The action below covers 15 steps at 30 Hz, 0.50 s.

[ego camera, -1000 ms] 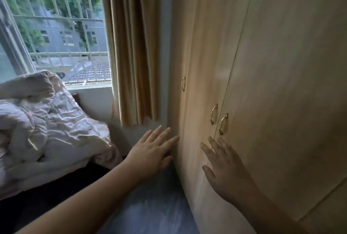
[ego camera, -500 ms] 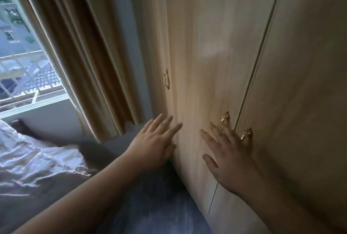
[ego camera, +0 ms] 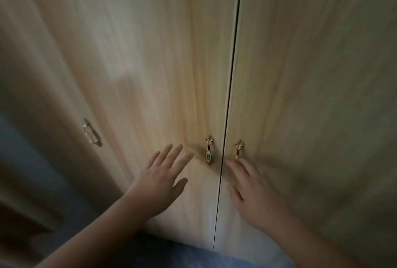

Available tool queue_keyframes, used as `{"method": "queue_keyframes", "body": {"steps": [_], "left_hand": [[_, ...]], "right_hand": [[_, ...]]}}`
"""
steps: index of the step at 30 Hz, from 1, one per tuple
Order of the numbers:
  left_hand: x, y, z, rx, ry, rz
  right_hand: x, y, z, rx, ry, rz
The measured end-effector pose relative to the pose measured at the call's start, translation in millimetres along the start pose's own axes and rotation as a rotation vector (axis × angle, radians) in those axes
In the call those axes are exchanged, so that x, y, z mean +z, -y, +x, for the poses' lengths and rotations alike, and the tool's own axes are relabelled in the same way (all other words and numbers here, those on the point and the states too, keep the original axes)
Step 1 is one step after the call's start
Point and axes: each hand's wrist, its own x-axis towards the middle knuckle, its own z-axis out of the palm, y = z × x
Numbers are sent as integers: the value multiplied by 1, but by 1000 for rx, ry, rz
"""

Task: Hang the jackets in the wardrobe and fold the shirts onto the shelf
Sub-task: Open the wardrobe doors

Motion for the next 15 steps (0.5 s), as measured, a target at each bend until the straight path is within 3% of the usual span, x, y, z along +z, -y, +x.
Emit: {"method": "queue_keyframes", "body": {"steps": [6, 15], "left_hand": [[5, 2, 7, 130, -1, -92], [2, -8, -28, 190, 44, -134]], "right_hand": [[27, -4, 28, 484, -169, 266], [20, 41, 17, 594, -160, 462]]}}
